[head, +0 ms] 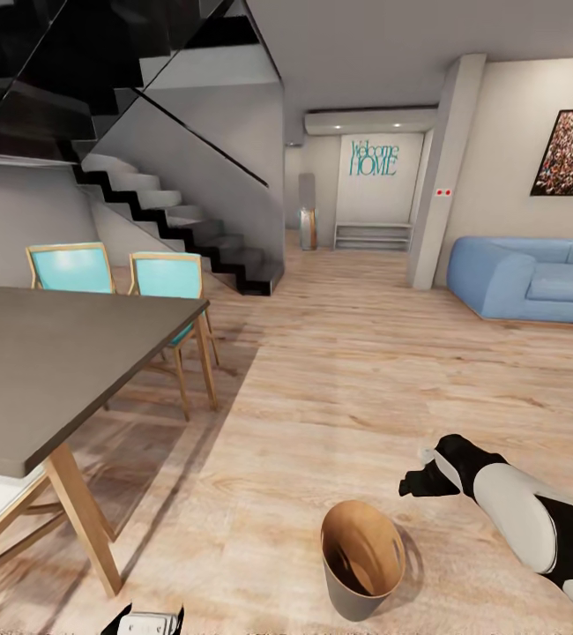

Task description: Put the three can of soda from the living room inside the tash can in the kitchen.

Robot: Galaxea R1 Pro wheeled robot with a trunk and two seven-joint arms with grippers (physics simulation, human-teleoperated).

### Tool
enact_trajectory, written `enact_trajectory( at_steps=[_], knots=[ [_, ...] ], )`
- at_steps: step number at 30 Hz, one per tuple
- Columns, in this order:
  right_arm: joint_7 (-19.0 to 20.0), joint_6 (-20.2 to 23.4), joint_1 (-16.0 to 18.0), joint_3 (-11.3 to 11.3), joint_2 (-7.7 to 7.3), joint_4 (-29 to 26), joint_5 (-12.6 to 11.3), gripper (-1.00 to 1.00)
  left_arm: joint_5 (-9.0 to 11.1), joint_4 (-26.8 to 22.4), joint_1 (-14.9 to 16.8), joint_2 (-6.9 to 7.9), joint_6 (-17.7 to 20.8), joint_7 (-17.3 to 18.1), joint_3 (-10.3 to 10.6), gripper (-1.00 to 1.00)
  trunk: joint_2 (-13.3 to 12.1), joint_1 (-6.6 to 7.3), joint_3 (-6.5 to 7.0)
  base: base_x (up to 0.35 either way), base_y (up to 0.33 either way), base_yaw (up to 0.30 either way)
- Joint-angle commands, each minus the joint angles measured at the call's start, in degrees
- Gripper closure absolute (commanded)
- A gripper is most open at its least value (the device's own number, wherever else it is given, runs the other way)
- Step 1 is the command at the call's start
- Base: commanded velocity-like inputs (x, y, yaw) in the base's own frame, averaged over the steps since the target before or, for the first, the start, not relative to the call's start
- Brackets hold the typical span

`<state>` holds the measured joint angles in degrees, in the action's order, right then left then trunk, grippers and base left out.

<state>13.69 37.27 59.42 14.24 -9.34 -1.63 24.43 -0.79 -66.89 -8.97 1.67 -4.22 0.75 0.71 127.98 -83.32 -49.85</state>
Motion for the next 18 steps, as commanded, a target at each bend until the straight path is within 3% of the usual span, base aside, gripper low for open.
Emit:
enact_trajectory(
  at_steps=[1,8,13,18],
  knots=[
    [0.0,0.0,0.0,0.0,0.0,0.01,0.0,-1.0,0.0,0.0,0.0,0.0,0.11,-0.01,0.0,-1.0,0.42,-0.23,-0.18,0.0,0.0,0.0],
    [0.04,-0.07,-0.01,0.0,-0.06,-0.17,0.01,-1.0,0.18,-0.01,0.19,0.08,1.72,0.05,0.0,-1.0,3.22,-1.76,-1.44,0.0,0.0,0.0],
    [0.09,-0.08,-0.01,-0.12,-0.01,-0.37,0.0,-1.0,0.54,-2.17,1.4,0.0,9.53,0.05,-0.01,-1.0,5.23,-2.86,-2.34,0.0,0.0,0.0],
    [0.09,-0.14,-0.01,-0.04,-0.05,-0.57,-0.11,-1.0,0.6,-4.28,7.78,-0.17,20.45,0.05,-0.02,-1.0,7.23,-3.96,-3.24,0.0,0.0,0.0]
  ],
)
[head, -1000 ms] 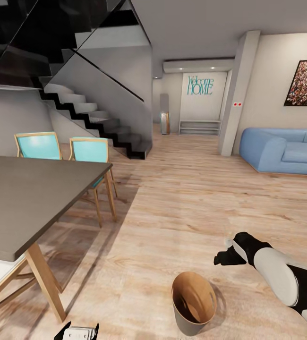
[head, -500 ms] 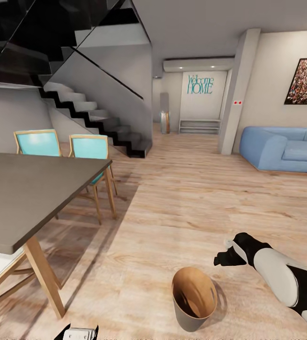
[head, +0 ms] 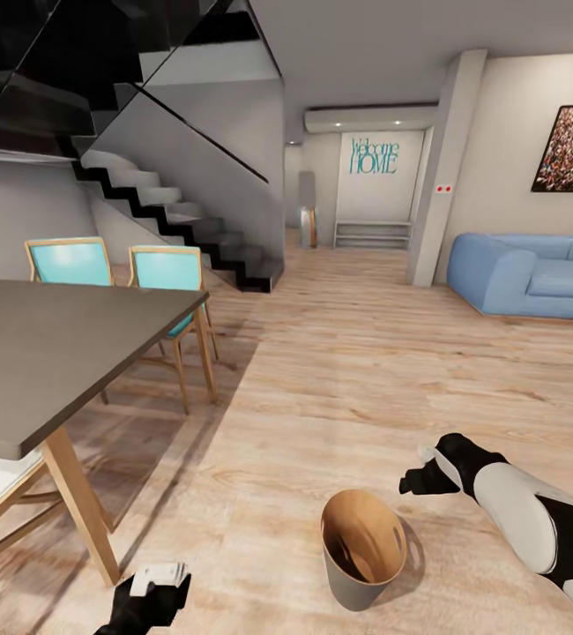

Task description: Put the three can of soda from the living room inside the tash can in the kitchen.

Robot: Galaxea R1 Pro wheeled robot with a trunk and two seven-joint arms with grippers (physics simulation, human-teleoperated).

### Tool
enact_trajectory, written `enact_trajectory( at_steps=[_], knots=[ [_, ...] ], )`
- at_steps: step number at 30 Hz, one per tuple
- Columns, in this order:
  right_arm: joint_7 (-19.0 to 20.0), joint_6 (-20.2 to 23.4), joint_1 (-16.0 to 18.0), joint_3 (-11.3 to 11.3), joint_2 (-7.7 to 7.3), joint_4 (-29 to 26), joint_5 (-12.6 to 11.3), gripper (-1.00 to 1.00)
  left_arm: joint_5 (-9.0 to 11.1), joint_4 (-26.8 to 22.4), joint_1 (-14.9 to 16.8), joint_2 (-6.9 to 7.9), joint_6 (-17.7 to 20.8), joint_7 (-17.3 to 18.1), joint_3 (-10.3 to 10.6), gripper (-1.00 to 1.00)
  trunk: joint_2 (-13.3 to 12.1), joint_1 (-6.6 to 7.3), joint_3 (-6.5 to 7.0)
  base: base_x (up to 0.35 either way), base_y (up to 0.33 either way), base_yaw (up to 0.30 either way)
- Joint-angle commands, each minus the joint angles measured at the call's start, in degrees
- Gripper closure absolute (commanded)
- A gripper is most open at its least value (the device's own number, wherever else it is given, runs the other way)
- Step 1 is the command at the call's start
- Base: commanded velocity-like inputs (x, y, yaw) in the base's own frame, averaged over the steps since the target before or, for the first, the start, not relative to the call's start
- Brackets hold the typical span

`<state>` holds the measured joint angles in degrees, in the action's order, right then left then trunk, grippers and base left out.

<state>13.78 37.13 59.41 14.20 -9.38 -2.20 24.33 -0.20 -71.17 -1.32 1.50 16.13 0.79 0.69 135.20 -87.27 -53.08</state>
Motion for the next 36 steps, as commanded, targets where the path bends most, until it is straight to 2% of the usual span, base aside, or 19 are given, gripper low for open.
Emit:
enact_trajectory(
  at_steps=[1,4,5,9,10,18,26,36],
  knots=[
    [0.0,-0.01,0.0,0.0,0.03,0.03,-0.04,-1.0,-0.01,-0.13,1.25,-0.04,1.3,0.0,0.02,-1.0,0.42,-0.23,-0.19,0.0,0.0,0.0],
    [-0.03,-0.02,0.0,-0.05,0.41,0.15,-0.05,-1.0,-0.08,-0.1,4.25,-0.18,3.88,0.0,0.51,-1.0,1.62,-0.88,-0.73,0.0,0.0,0.0],
    [-0.05,0.0,0.0,-0.01,1.3,0.0,0.07,-1.0,-0.14,0.37,7.04,-0.23,5.55,0.0,1.8,-1.0,2.02,-1.1,-0.91,0.0,0.0,0.0],
    [-0.06,0.03,0.0,-0.11,1.68,-0.27,0.19,-1.0,-0.15,2.25,8.28,-0.14,6.22,0.0,2.44,-1.0,2.82,-1.54,-1.27,0.0,0.0,0.0],
    [-0.06,0.04,0.0,-0.18,1.77,-0.39,0.23,-1.0,0.05,4.36,8.7,0.01,6.0,-0.02,2.63,-1.0,2.82,-1.54,-1.27,0.0,0.0,0.0],
    [-0.07,0.05,0.0,-0.26,1.95,-0.51,0.26,-1.0,-0.03,6.81,9.07,0.05,4.36,-0.14,3.03,-1.0,2.82,-1.54,-1.27,0.017,0.0,0.0],
    [-0.04,-0.03,0.0,0.01,1.67,-0.53,0.26,-1.0,-0.3,7.63,9.14,0.0,1.56,-0.08,3.16,-1.0,2.82,-1.54,-1.27,0.239,0.0,0.0],
    [-0.07,-1.33,0.0,0.04,1.76,-0.05,0.28,-1.0,-0.13,8.45,9.14,-0.01,1.2,-0.17,3.13,-1.0,2.82,-1.54,-1.27,0.114,0.0,0.0]
  ],
)
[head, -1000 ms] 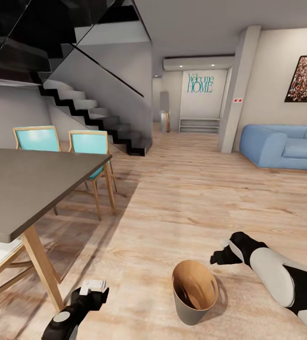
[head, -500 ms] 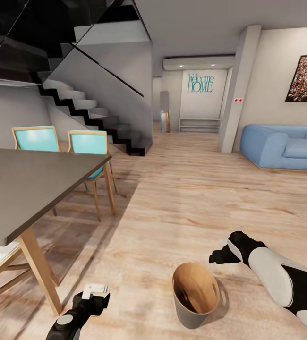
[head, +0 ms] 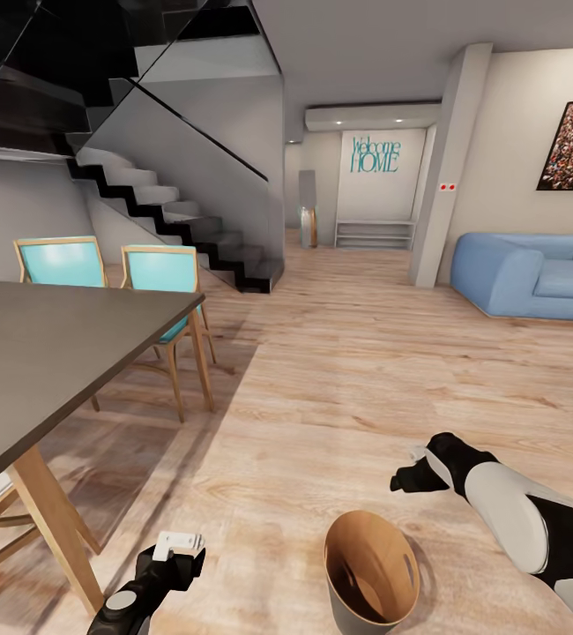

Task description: Put the three can of soda from the living room inside the tash can in the kitchen.

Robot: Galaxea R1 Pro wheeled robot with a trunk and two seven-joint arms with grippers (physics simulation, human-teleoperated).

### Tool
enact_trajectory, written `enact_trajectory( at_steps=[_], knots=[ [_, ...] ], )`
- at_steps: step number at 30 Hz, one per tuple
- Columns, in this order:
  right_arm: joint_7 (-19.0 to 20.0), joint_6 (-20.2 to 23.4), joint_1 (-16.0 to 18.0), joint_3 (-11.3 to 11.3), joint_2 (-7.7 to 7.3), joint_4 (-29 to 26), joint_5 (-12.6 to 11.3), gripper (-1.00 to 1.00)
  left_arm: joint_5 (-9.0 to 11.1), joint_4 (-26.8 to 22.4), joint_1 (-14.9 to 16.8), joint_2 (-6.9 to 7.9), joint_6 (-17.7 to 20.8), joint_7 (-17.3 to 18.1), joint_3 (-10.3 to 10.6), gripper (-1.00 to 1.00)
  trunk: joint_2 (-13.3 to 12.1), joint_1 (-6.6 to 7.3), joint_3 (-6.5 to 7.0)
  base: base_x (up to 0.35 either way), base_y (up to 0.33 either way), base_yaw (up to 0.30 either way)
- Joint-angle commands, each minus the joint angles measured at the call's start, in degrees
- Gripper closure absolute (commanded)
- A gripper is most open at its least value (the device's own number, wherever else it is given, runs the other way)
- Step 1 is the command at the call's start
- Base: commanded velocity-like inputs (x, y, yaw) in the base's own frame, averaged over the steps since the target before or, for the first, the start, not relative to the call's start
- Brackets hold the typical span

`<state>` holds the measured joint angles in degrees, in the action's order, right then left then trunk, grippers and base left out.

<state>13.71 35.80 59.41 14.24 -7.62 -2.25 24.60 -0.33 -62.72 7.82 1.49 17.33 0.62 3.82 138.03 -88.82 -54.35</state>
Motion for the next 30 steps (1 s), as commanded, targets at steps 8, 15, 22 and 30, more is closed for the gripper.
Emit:
enact_trajectory(
  at_steps=[8,15,22,30],
  knots=[
    [0.0,-0.16,-0.17,0.0,-0.02,0.32,0.02,-1.0,-0.17,0.19,0.0,-0.02,-0.02,0.0,-0.04,-1.0,2.81,-1.54,-1.26,0.007,0.0,0.0],
    [0.0,-0.13,-0.4,0.03,-0.25,0.37,-0.16,-1.0,-0.26,0.25,0.0,-0.04,0.03,-0.01,-0.03,-1.0,5.23,-2.88,-2.55,0.0,0.0,0.0],
    [0.05,0.12,-0.61,0.16,-0.4,0.51,-0.49,-1.0,-0.35,0.54,0.0,-0.08,0.07,-0.04,0.04,-1.0,5.32,-3.06,-4.11,0.0,0.0,0.0],
    [0.08,0.12,-0.76,0.17,-0.38,0.56,-0.52,-1.0,-0.37,0.58,0.0,-0.09,0.14,-0.01,0.05,-1.0,5.43,-3.27,-5.88,0.0,0.0,0.0]
  ],
)
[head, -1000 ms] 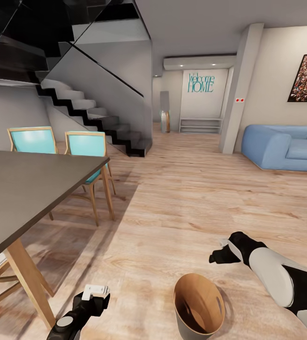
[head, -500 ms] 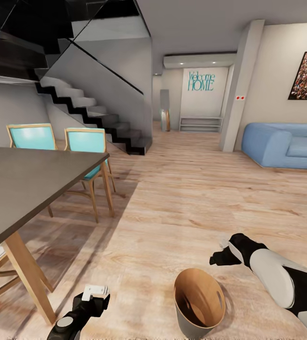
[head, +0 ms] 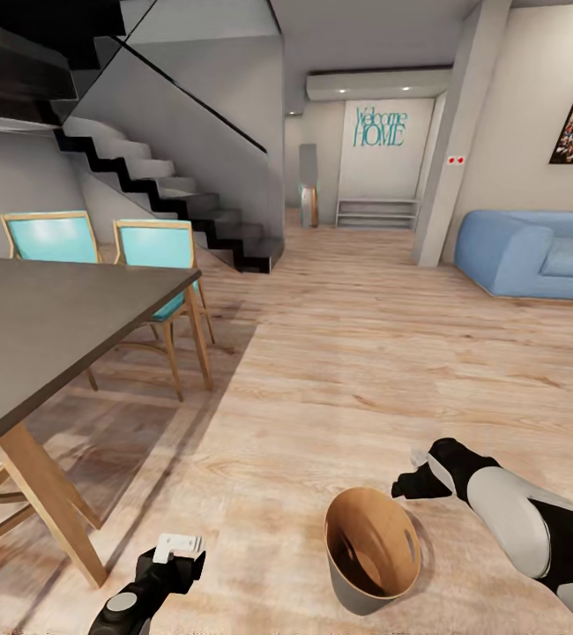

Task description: Put the three can of soda from the living room inside the tash can in the kitchen.

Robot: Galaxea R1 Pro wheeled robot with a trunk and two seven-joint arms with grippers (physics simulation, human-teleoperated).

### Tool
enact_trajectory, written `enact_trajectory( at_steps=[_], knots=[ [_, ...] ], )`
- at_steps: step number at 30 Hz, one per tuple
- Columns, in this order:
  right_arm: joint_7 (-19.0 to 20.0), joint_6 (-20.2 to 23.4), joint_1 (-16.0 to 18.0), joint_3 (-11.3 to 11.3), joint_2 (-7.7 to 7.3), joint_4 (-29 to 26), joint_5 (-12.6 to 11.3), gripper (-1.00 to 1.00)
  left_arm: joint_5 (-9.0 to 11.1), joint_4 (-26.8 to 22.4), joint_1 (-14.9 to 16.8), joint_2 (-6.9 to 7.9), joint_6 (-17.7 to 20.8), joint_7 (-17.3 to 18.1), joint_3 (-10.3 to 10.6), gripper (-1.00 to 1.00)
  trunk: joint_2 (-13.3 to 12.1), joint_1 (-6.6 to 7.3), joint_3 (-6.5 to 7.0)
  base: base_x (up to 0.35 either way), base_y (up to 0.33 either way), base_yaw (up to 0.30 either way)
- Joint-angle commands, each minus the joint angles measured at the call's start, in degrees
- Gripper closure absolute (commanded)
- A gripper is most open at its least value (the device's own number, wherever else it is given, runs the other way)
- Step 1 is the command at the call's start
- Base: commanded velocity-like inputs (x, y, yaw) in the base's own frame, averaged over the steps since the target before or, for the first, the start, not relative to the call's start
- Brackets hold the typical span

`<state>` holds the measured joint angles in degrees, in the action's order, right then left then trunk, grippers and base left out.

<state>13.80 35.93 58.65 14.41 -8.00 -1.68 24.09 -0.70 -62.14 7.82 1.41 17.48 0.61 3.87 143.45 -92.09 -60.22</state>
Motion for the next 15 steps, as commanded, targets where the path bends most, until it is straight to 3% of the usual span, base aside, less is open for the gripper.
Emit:
enact_trajectory(
  at_steps=[1,15],
  knots=[
    [0.0,-0.01,0.0,0.0,0.0,0.0,0.0,-1.0,0.0,0.0,0.0,0.0,0.0,0.0,0.0,-1.0,0.02,-0.02,-0.23,0.0,0.0,0.0],
    [-0.04,-0.32,-0.26,0.0,0.12,0.0,0.08,-1.0,0.03,2.63,0.0,0.0,-0.1,-0.04,0.22,-1.0,0.21,-0.38,-3.33,0.0,0.0,0.0]
  ],
)
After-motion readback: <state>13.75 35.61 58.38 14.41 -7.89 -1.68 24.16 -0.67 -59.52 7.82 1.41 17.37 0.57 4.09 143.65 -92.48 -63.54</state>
